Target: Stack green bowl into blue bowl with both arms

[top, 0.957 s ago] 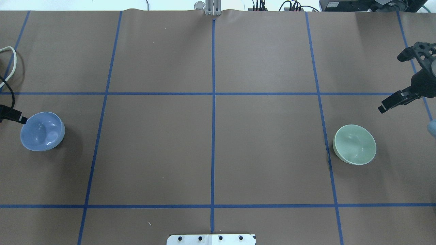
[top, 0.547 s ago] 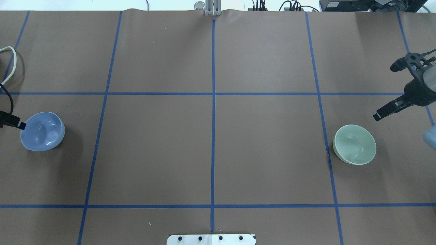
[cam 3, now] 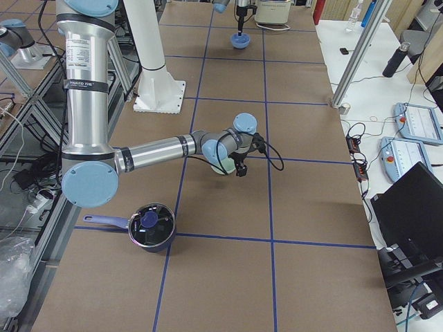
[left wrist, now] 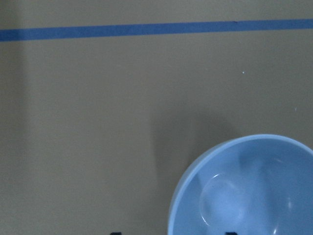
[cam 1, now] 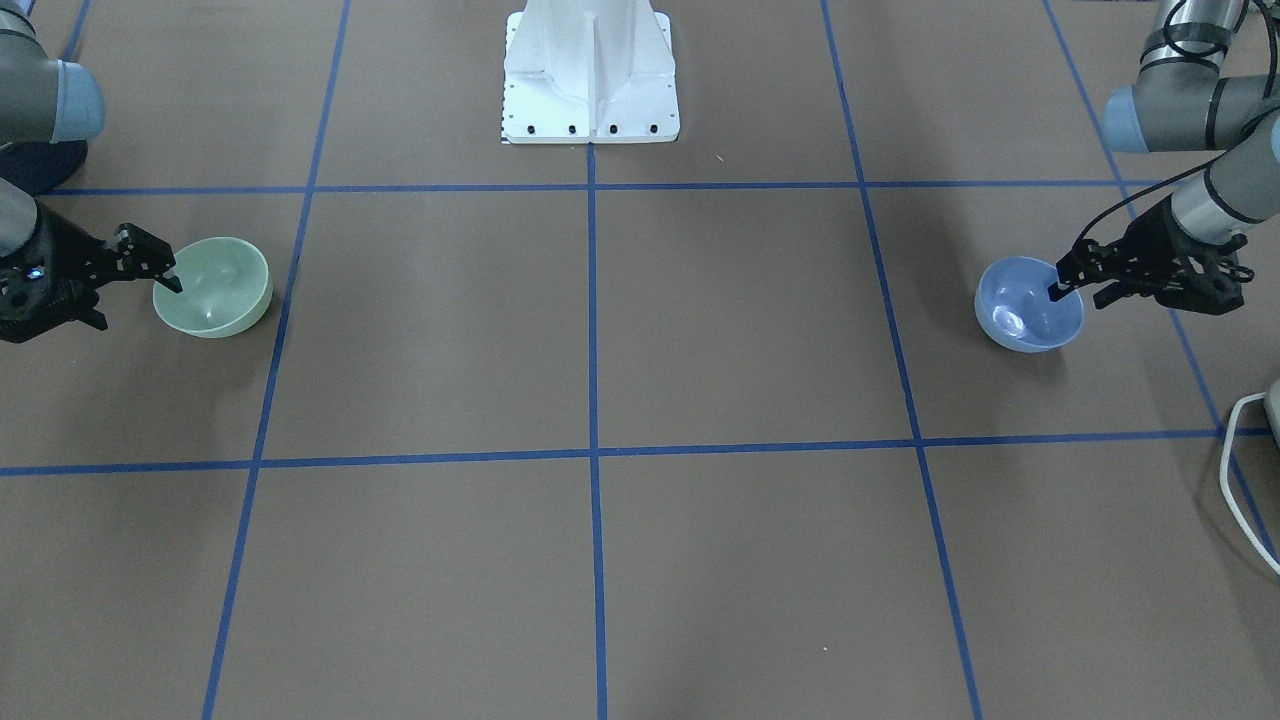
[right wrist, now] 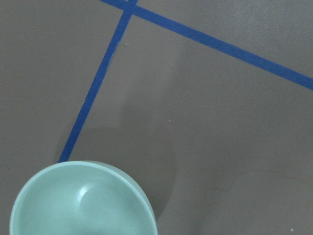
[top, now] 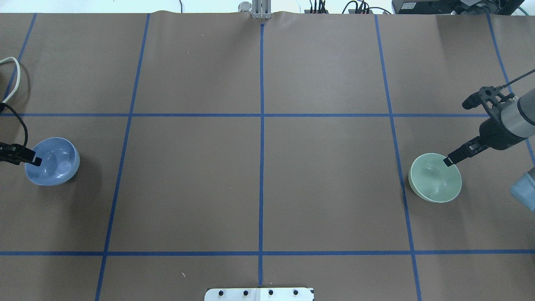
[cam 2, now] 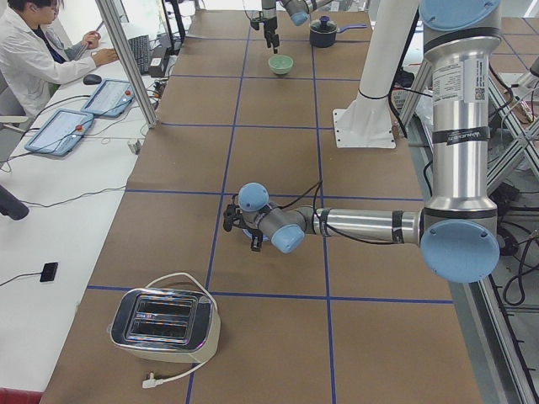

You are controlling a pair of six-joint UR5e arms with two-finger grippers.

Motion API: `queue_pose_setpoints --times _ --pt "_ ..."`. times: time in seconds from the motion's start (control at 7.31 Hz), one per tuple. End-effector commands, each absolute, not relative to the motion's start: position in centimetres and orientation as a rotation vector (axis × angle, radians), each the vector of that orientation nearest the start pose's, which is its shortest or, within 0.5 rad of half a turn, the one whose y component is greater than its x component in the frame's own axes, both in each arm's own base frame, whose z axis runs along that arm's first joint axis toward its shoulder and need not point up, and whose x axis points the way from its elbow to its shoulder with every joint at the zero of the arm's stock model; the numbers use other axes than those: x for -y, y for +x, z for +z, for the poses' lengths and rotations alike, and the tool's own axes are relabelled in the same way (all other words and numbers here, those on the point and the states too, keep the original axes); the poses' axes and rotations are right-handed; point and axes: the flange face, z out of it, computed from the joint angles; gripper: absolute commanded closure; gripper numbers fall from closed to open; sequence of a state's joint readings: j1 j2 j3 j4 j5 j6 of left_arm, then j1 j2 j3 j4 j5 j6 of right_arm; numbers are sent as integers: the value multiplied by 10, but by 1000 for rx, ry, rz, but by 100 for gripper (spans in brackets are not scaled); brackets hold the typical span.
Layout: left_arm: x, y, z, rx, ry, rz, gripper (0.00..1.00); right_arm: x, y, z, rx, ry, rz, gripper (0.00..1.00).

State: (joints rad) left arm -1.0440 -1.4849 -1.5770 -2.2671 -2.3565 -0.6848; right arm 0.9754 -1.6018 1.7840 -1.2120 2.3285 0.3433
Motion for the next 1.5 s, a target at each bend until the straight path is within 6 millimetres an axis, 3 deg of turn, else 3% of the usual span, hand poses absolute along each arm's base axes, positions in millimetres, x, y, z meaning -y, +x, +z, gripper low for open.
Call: queue_pose_setpoints --times 0.0,0.14,0.27,0.41,0.68,0.82,0.96,1.09,1.23,1.37 --pt "443 190 623 -951 34 100 50 443 -234 526 898 122 -443 1" --pt "444 193 624 -951 30 102 66 443 -235 525 899 122 -443 1" --pt "445 194 622 -953 34 104 91 444 -236 523 900 125 -446 1" --pt "446 195 622 -953 33 101 100 444 -237 523 901 126 -448 1" --pt "461 203 583 -994 35 51 100 445 -239 523 901 124 -448 1" --pt "475 214 552 -1038 -1 3 100 445 -239 524 900 123 -447 1" --pt "491 225 508 -1059 -35 -54 100 445 -240 524 900 122 -449 1" --pt "513 243 445 -1071 -70 -124 100 445 -241 524 900 122 -450 1" --pt "513 285 395 -1071 -133 -163 100 444 -242 524 901 120 -453 1" --pt "512 322 363 -1063 -141 -210 100 445 -243 526 900 115 -452 1"
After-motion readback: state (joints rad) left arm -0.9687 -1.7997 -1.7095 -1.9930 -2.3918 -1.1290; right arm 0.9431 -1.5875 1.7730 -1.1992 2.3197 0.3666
